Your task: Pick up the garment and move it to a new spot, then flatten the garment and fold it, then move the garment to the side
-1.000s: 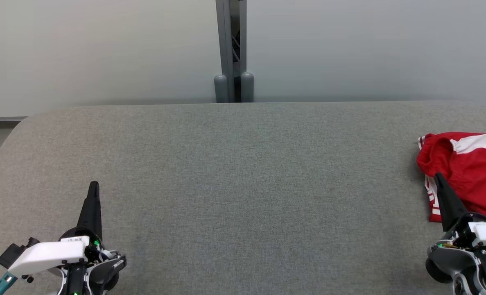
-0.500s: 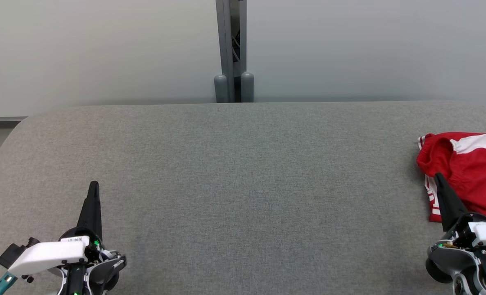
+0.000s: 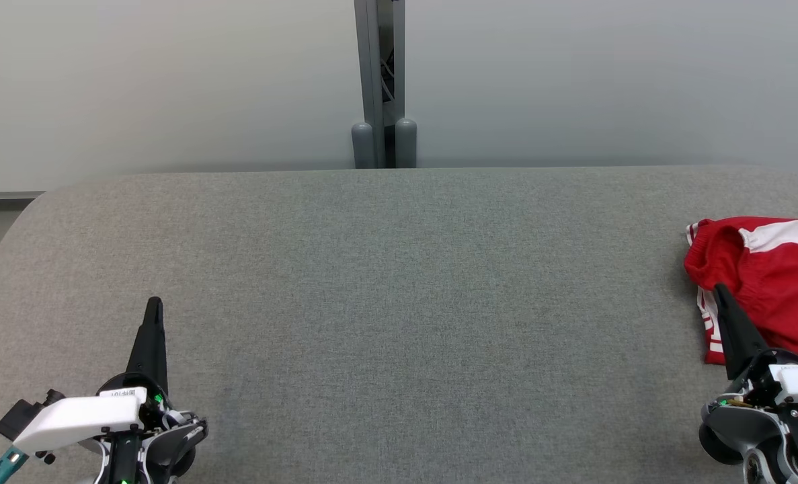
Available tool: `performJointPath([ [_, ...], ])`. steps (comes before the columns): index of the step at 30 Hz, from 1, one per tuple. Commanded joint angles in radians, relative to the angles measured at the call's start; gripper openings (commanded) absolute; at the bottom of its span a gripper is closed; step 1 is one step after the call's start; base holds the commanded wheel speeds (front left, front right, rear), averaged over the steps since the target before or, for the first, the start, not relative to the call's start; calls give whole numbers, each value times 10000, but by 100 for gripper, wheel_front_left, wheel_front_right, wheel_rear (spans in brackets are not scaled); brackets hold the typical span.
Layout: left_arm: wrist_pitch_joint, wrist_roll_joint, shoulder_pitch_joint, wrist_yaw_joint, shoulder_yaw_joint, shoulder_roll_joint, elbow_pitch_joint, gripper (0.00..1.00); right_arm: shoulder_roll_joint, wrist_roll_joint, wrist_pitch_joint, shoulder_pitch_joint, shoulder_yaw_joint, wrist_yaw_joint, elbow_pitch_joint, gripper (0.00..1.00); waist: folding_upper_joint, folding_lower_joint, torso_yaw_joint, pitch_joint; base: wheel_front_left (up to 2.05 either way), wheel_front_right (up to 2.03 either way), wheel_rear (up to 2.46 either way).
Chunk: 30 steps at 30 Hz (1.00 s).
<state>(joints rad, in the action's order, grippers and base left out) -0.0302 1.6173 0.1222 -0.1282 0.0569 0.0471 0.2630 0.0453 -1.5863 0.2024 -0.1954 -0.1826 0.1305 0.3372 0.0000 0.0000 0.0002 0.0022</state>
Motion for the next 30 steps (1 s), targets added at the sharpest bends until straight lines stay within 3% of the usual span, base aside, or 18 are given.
performJointPath([
  [1,6,17,140,-62,46,59,-35,0,92,-64,41,-73,-19,4,-36,0,0,0,0,0,0,0,0],
  [30,6,9,140,-62,46,59,-35,0,92,-65,40,-73,-18,4,-37,0,0,0,0,0,0,0,0],
])
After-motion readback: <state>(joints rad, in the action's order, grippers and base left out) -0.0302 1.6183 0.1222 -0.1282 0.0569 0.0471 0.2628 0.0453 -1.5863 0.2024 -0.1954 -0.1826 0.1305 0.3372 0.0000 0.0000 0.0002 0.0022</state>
